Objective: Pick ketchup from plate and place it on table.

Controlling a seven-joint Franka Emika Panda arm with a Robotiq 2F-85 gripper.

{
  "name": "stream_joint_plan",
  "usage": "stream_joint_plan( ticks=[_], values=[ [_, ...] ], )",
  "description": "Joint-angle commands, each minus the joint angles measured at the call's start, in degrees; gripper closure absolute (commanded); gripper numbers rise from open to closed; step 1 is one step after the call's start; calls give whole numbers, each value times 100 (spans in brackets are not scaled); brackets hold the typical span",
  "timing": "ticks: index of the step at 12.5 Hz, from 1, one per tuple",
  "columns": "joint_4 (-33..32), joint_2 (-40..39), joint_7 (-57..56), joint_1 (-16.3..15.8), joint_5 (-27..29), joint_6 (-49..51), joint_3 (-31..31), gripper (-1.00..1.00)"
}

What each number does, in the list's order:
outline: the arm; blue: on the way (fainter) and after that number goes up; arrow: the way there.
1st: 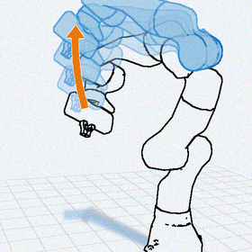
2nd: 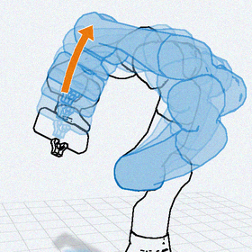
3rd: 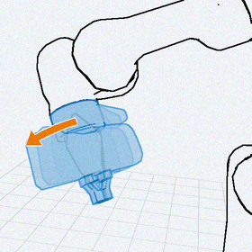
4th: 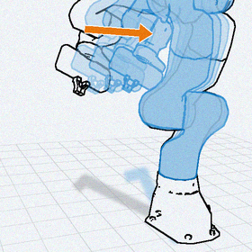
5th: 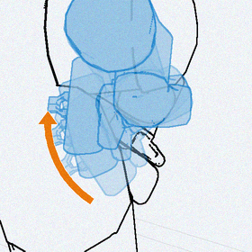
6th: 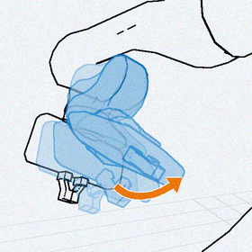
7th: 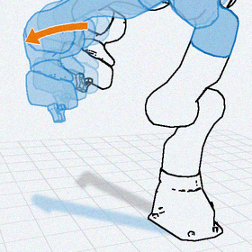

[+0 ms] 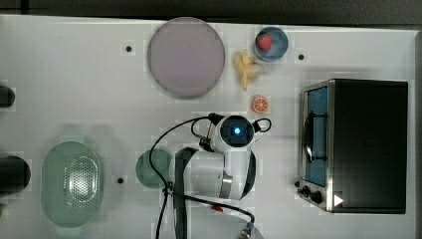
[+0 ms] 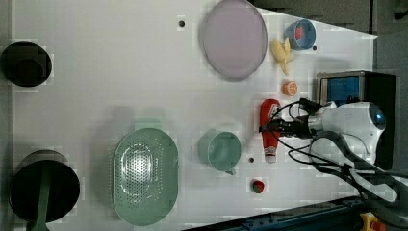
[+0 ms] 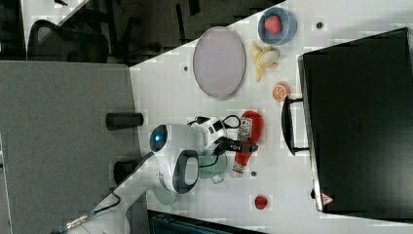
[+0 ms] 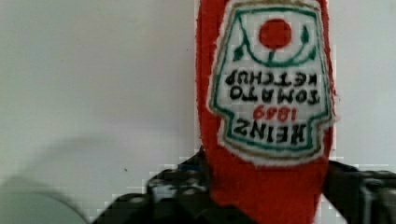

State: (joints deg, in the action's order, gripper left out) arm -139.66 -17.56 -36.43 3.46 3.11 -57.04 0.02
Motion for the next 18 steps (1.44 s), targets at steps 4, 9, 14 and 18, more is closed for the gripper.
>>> stream_joint_plan(
  ticks=[4, 9, 14, 18],
  values=[
    [462, 1237, 496, -20, 58, 592, -18, -100],
    [1732, 2535, 2364, -37, 53, 3142, 55, -100],
    [2986, 2798, 3217, -43, -262, 4919, 74, -100],
    [3351, 2805, 3217, -45, -451, 5223, 88, -100]
  ],
)
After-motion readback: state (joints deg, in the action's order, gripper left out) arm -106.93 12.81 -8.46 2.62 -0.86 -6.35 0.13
